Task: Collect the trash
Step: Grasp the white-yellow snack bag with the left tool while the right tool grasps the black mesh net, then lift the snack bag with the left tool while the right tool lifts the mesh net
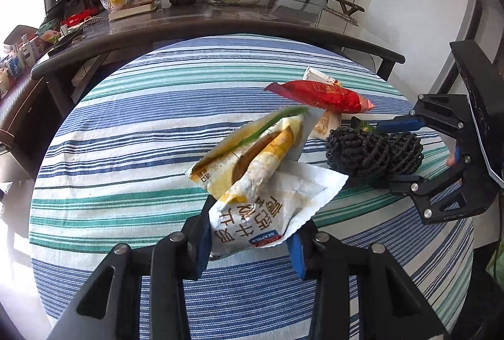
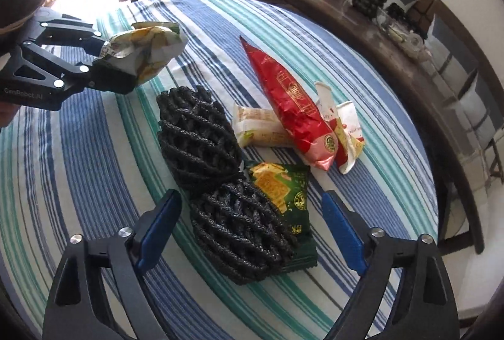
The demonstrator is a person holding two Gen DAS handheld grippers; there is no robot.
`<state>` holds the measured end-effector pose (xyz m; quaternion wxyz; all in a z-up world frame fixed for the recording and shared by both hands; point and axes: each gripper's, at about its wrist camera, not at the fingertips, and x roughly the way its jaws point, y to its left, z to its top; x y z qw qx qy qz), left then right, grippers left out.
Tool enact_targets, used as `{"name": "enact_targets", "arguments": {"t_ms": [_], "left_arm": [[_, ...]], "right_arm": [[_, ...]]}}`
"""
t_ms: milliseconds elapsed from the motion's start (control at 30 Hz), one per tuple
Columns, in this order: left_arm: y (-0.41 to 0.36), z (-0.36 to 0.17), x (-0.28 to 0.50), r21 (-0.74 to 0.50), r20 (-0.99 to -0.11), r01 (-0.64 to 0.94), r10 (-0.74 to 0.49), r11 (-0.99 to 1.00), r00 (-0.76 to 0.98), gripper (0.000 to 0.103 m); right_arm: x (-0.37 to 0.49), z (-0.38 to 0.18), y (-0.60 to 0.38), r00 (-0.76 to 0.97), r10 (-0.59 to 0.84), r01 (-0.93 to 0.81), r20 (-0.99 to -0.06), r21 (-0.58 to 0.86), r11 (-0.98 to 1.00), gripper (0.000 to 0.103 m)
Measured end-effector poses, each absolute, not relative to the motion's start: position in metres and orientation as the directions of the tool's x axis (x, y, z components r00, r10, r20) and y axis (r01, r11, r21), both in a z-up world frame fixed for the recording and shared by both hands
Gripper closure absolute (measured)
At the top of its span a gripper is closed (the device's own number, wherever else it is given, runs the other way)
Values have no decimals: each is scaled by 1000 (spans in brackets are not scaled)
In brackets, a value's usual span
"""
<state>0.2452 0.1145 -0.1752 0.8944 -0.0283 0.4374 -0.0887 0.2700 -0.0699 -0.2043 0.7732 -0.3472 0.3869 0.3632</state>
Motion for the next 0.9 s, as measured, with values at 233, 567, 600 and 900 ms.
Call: {"name": "enact_targets", "arguments": {"t_ms": [233, 567, 600, 900], "left_arm": [[105, -172, 236, -184, -767, 137, -230, 973, 599, 63], [55, -179, 200, -164, -773, 129, -208, 978, 599, 60], [52, -181, 198, -163, -776, 127, -207, 978, 596, 60], [30, -191, 197, -14, -792, 170, -115, 985, 600, 35]], "right_arm": [[237, -170, -126, 493, 357, -651, -793, -63, 757, 60], [203, -209, -229, 615, 167, -224, -770, 33, 974, 48], [200, -212, -229, 621, 178, -233, -763, 37, 972, 43], [197, -219, -223, 596, 237, -303, -767, 59, 951, 12]]}}
